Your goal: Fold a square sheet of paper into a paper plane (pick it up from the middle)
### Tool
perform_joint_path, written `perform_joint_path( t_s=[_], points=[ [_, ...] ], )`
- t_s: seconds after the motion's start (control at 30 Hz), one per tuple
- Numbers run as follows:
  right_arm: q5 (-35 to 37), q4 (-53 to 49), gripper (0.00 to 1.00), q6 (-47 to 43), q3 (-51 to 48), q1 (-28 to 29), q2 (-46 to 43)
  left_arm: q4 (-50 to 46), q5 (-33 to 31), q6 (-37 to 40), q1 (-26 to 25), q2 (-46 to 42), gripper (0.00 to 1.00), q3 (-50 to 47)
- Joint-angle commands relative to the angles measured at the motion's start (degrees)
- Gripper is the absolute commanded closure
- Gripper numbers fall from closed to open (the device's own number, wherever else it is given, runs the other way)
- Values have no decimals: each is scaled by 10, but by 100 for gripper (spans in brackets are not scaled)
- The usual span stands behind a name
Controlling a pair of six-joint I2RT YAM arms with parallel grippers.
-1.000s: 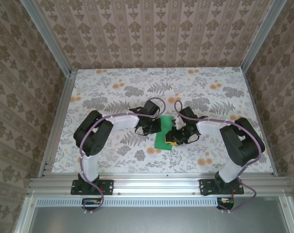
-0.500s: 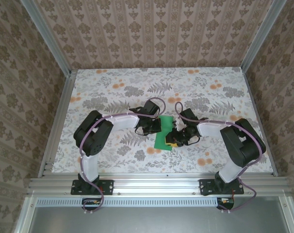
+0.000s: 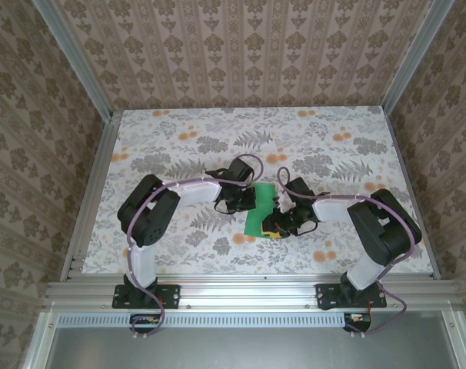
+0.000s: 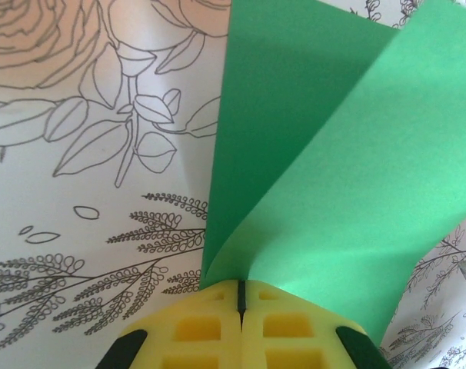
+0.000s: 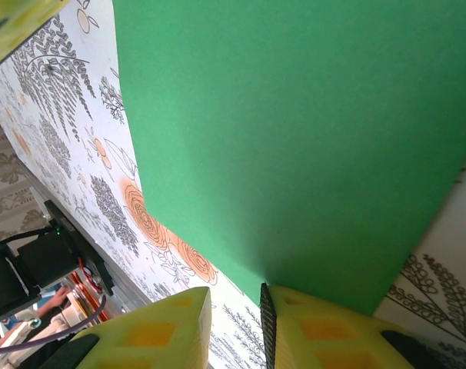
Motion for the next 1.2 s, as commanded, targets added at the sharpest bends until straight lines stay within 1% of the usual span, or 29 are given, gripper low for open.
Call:
perform_joint_path(
  t_s=[0.0,0.17,0.27,0.37,0.5,0.6,0.63,0.73,0.8,0.87,1.0,1.17],
  points=[
    [35,-15,73,-2,-19,7,19,-57,-18,14,-4,23,94,-4],
    [9,-14,73,9,-22,7,-47,-59,-18,15,-4,23,94,-1],
    [-10,9,73,21,-37,8,-59,-61,-20,16,-4,22,94,0],
    [-1,30,73,26,-59,8,-50,-63,-20,17,-4,24,94,0],
    [18,49,73,24,-74,9,-4,-61,-17,17,-4,27,94,1],
    [19,38,74,16,-69,8,15,-64,-18,17,-4,27,95,3],
    [14,34,74,17,-66,8,9,-65,-18,18,-4,28,95,4],
    [9,9,74,17,-43,6,-48,-68,-19,20,-4,27,95,4],
    [16,-21,74,4,-12,-4,-83,-69,-19,19,-4,28,95,4],
    [26,-29,74,-4,15,-21,-93,-69,-20,19,-4,28,95,6],
    [70,-23,74,-24,54,-37,-61,-69,-21,18,-5,28,95,5],
    [68,0,76,-41,86,-37,20,-70,-20,17,-5,28,95,8]
  ],
)
